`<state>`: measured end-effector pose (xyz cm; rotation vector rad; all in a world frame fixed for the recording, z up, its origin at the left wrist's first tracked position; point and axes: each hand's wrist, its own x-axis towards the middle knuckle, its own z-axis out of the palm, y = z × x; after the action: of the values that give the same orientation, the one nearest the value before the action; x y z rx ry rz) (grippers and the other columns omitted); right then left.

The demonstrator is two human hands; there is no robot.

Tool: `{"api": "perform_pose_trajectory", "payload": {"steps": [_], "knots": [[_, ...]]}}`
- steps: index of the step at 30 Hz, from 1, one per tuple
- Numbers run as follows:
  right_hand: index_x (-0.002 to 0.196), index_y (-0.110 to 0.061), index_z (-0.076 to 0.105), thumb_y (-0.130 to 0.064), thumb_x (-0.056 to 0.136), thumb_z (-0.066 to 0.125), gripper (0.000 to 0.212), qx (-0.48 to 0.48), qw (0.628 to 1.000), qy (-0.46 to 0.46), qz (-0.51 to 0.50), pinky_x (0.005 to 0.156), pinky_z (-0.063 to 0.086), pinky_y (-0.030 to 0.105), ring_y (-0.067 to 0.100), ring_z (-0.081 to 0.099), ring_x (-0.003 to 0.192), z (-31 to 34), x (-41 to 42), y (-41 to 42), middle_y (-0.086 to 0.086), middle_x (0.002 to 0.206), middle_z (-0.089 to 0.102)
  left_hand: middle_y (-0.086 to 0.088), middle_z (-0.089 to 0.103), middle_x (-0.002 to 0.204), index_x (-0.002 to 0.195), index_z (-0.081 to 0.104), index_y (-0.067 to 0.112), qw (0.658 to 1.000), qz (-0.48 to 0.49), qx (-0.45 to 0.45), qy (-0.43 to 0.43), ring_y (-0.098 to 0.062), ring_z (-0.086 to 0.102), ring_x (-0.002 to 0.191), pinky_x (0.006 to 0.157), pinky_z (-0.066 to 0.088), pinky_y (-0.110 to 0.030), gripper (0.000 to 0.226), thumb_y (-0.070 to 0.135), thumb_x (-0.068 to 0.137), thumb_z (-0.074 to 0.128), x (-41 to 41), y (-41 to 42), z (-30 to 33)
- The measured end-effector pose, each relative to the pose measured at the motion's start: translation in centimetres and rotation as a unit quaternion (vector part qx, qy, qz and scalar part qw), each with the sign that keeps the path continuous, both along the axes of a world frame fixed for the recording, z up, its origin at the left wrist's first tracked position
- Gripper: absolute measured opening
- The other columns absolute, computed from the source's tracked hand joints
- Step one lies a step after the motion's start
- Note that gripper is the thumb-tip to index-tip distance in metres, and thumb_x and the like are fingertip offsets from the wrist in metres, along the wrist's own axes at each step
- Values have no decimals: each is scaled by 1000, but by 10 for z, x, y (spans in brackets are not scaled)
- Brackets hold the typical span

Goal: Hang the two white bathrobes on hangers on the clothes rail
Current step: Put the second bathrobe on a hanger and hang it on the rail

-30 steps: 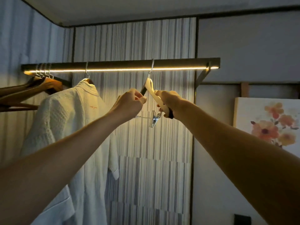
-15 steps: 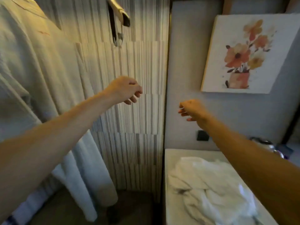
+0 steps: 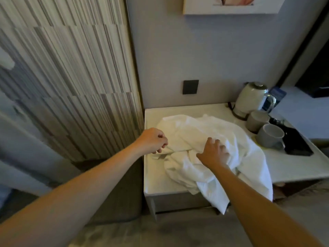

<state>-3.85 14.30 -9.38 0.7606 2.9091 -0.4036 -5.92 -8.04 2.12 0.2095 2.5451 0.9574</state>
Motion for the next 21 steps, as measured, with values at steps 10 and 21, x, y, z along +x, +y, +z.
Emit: {"api": "perform_pose_trajectory", "payload": {"steps": [10,21], "knots": [[134,-17,39,-31,90,54,48,-78,988,110,-75,86,47,45,41,59,107,-45,-10,39,21,121,61,-2,72,90,92,72,12,999,14,2,-53,-14,71,77,69,55,-27,23,26,97,55,12,-24,-71],[67,-8,63,-14,66,55,10,-344,862,332,171,58,36,32,17,44,64,282,37,-103,8,66,48,2,61,118,130,48,19,992,78,37,96,-16,60,105,88,52,-31,59,47,83,72,80,-99,58]]}}
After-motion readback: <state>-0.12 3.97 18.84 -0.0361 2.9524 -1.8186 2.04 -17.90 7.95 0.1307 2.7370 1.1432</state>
